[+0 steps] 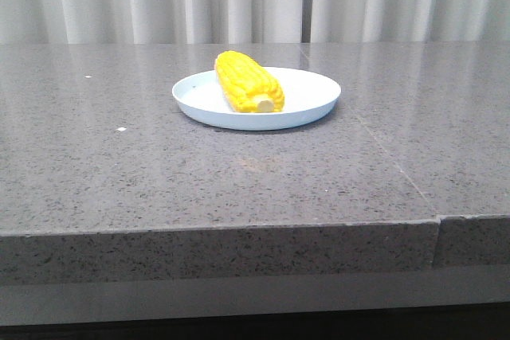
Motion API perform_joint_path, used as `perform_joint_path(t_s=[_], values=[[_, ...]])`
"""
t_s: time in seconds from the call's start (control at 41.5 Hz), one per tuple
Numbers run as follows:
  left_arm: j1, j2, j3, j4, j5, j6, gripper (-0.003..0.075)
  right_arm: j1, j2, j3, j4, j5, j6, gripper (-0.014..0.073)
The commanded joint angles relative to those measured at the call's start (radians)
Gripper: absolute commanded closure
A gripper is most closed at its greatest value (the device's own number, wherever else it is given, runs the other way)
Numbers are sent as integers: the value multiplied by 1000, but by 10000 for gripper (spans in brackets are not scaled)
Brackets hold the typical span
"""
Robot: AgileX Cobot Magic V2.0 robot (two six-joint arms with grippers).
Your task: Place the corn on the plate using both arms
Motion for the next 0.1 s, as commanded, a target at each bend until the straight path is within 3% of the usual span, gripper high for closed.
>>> perform_joint_path(t_s=[0.0, 0.072], values=[[-7, -19, 4, -3, -89, -6, 740, -4, -13, -17, 4, -85, -11, 713], [-7, -19, 4, -3, -89, -6, 740, -4, -13, -17, 4, -85, -11, 713]])
